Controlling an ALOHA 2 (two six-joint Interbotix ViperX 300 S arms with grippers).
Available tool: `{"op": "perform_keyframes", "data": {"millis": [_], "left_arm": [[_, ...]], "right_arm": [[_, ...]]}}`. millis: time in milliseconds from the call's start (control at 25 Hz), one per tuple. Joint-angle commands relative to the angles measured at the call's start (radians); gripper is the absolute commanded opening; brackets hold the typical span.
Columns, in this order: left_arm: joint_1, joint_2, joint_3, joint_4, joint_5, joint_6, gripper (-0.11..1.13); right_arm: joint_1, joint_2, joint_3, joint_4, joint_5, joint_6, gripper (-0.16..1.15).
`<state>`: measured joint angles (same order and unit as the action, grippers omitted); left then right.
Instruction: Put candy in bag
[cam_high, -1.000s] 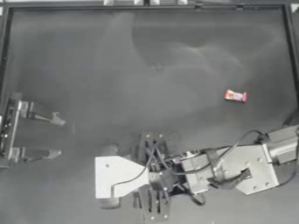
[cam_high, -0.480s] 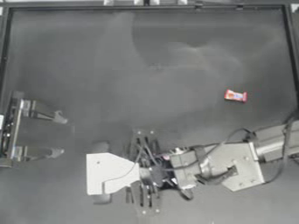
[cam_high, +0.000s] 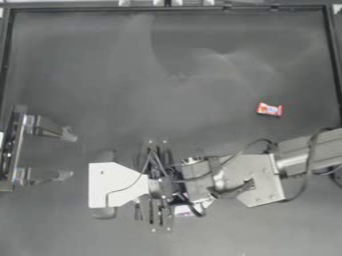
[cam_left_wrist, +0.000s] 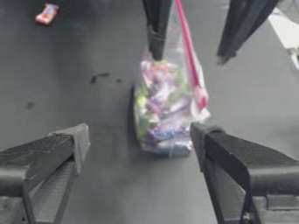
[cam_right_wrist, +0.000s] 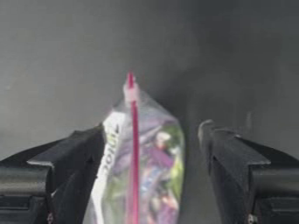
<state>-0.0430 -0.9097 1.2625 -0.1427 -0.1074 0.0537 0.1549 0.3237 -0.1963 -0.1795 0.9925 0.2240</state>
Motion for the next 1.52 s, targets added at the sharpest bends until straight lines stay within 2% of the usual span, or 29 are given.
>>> {"op": "perform_keyframes", "data": {"millis": [40, 240, 960, 1520], "left_arm": [[0.0, 0.015, -0.011, 0.002, -0.009, 0.003, 1.0], [-0.002, 0.015, -0.011, 0.002, -0.009, 0.003, 1.0], [-0.002, 0.015, 0.0, 0.0, -0.015, 0.003, 1.0], [-0.002, 0.015, 0.006, -0.003, -0.017, 0.003, 1.0]], "right_arm": [[0.0, -0.012, -0.046, 0.017, 0.0, -0.008, 0.94], [0.003, 0.006, -0.067, 0.043, 0.002, -0.017, 0.94], [0.017, 0.069, -0.152, 0.041, 0.055, -0.026, 0.94], [0.021, 0.077, -0.15, 0.038, 0.061, -0.025, 0.94]]}}
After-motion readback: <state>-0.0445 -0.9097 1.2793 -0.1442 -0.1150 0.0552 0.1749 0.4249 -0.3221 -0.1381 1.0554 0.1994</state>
